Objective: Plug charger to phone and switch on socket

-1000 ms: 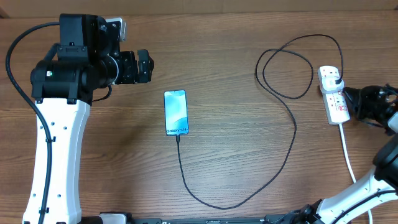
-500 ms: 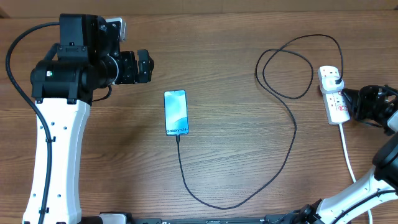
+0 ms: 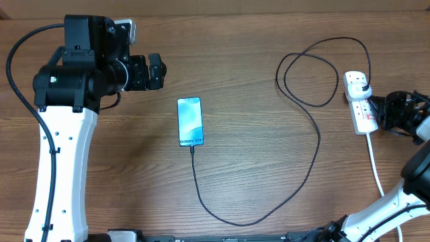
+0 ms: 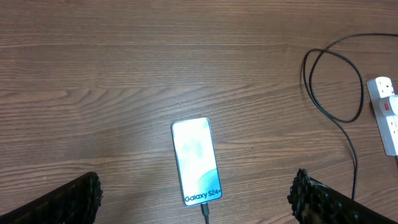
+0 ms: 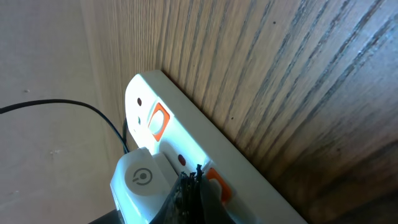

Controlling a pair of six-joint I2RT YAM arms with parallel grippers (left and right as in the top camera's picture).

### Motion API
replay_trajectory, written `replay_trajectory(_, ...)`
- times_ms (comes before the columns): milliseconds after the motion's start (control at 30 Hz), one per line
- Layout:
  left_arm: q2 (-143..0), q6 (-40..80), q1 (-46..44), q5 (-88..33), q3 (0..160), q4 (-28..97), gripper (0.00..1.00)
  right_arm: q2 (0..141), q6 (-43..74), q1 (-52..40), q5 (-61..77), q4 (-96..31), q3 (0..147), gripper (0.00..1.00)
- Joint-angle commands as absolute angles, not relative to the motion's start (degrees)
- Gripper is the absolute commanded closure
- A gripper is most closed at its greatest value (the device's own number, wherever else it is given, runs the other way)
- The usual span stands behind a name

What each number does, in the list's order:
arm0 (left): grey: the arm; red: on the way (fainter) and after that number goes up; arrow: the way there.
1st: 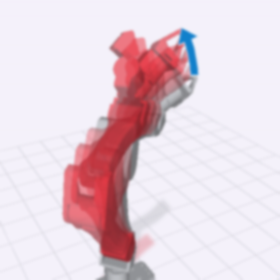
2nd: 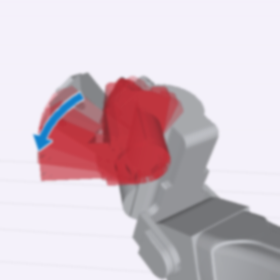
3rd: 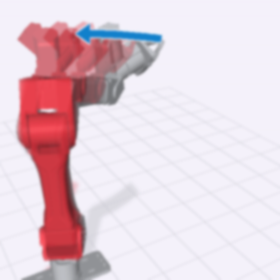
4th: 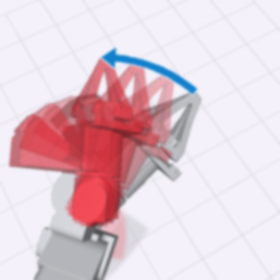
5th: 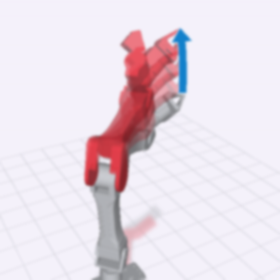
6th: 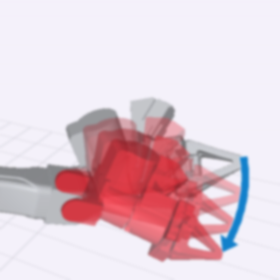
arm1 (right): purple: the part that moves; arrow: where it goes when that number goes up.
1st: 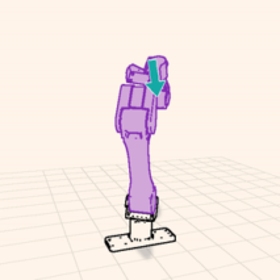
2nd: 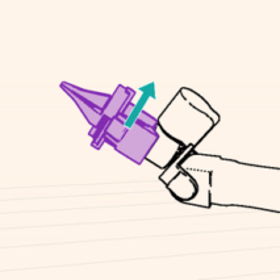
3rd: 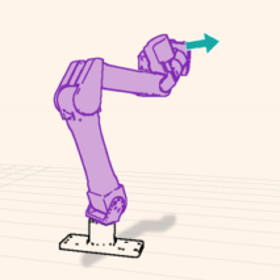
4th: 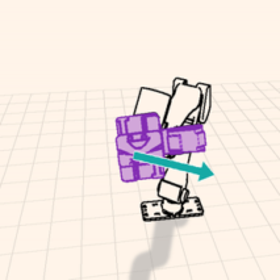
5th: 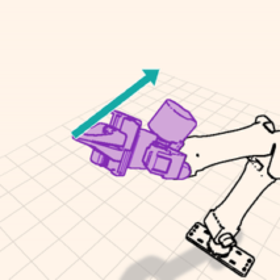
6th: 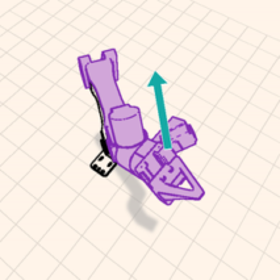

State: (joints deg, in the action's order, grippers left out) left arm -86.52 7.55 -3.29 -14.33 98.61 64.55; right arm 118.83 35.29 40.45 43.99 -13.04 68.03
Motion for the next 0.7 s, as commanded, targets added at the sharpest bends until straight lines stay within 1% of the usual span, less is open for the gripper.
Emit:
replay_trajectory(0,-86.9,7.7,-3.2,-14.6,98.4,64.4,0.0,119.7,34.7,37.6,44.6,-14.3,67.5,0.96)
replay_trajectory(667,-86.9,7.7,-3.2,-14.6,98.4,64.4,0.0,119.7,33.1,31.8,41.1,-20.7,67.5,0.96)
